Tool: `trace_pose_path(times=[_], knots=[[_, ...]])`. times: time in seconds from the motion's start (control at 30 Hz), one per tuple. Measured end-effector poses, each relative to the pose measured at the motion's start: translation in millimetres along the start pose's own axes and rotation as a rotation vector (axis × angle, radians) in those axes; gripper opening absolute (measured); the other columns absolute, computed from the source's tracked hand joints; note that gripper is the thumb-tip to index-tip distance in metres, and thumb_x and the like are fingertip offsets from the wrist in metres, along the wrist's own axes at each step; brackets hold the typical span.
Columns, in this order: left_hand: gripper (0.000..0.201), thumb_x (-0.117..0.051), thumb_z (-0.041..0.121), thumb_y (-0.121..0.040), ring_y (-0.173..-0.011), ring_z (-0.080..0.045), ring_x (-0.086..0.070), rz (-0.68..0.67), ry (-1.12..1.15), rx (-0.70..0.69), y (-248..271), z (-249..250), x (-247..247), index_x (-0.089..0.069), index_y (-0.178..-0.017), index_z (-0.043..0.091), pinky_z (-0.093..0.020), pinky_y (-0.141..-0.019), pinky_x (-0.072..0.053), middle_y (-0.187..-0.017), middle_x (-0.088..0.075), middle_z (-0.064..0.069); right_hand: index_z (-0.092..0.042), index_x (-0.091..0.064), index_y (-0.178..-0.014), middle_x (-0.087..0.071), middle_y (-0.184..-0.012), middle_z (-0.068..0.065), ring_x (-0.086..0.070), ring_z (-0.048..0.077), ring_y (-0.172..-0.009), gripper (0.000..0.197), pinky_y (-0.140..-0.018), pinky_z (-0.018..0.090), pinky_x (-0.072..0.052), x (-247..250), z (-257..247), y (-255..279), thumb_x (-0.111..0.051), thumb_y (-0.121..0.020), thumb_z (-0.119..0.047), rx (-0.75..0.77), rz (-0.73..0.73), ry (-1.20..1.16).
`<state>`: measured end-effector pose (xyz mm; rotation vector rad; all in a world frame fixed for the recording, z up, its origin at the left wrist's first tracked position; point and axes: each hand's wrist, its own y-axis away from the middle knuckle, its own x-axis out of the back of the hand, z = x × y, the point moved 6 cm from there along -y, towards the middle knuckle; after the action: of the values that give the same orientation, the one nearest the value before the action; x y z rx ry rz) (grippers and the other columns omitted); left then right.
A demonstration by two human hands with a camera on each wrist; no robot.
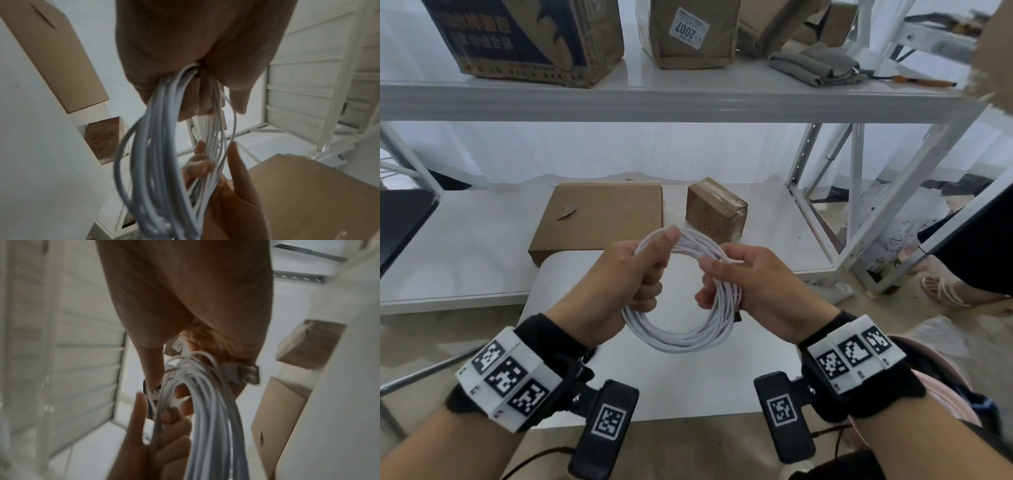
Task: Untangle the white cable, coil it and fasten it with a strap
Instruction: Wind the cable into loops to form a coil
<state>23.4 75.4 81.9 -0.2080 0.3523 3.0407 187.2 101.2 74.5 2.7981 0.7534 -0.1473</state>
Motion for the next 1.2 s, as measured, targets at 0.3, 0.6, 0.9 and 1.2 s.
trace_pose_path(times=[0.3, 0.6, 0.9, 1.2], knots=[[0.04, -0.059, 0.052, -0.093, -0.045, -0.007, -0.019, 0.162, 0.438, 0.058, -4, -10, 10, -0.052, -0.073, 0.018, -0.017, -0.037, -0.021, -0.059, -0.03, 0.007, -0.005, -0.066, -0.125, -0.067, -0.12, 0.018, -0.066, 0.023, -0.077, 0.039, -0.08, 0.038, -0.058, -14, -12, 3, -0.041, -0.103, -0.025, 0.061, -0.143, -0.488], [0.043, -0.053, 0.049, -0.099, -0.05, -0.012, -0.018, 0.363, 0.302, -0.087, 4, -19, 9, -0.05, -0.075, 0.014, -0.021, -0.041, -0.022, -0.061, -0.022, 0.002, 0.011, -0.06, -0.119, -0.051, -0.07, 0.004, -0.043, 0.012, -0.053, 0.038, -0.054, 0.024, -0.045, -12, 2, -3, -0.063, -0.094, -0.016, 0.083, -0.002, -0.187], [0.032, -0.046, 0.032, -0.105, -0.065, -0.023, -0.068, 0.195, -0.191, -0.237, 6, 8, 7, -0.07, -0.1, 0.012, -0.031, -0.063, -0.059, -0.074, -0.069, -0.008, -0.004, -0.066, -0.102, -0.035, -0.062, -0.001, -0.023, 0.012, -0.051, 0.014, -0.045, 0.021, -0.024, -9, -1, -1, -0.052, -0.101, -0.007, 0.021, -0.102, -0.075], [0.034, -0.052, 0.049, -0.093, -0.054, -0.006, -0.059, 0.168, -0.571, -0.514, 19, 9, -12, -0.073, -0.107, 0.026, -0.013, -0.053, -0.042, -0.066, -0.065, 0.015, -0.007, -0.063, -0.09, -0.035, -0.065, 0.003, -0.023, 0.014, -0.053, 0.051, -0.046, 0.023, -0.019, -13, -1, 2, -0.045, -0.096, -0.054, 0.0, -0.056, 0.058]])
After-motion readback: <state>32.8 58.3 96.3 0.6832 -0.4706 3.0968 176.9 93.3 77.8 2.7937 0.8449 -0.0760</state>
